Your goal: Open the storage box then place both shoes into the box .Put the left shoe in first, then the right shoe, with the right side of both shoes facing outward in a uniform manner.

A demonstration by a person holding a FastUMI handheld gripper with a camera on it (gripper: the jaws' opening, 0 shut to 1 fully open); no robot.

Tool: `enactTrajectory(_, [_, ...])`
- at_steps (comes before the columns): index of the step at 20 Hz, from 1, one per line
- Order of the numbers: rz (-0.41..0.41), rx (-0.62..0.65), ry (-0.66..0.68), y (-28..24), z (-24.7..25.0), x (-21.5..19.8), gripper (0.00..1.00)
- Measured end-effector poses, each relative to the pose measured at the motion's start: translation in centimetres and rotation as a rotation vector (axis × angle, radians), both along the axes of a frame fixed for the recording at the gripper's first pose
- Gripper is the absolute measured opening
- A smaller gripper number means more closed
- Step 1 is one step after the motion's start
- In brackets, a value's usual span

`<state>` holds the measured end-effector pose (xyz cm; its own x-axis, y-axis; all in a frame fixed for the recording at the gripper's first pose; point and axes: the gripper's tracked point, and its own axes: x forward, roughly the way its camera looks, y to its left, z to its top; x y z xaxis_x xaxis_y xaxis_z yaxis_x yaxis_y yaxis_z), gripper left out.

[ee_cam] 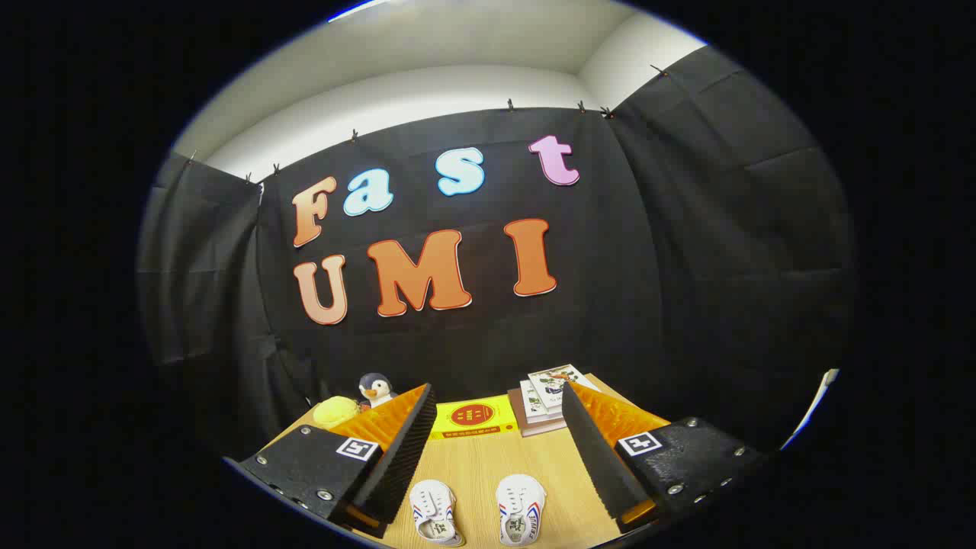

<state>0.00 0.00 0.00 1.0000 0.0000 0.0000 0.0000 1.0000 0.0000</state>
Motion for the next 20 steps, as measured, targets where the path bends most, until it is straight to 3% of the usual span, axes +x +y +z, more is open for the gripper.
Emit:
enactTrajectory(13, [0.109, -0.007, 0.094, 1.2, -3.3, 0.7, 0.98])
enactTrajectory(20, [0.300, 0.105, 0.243, 4.7, -9.5, 2.2, 0.98])
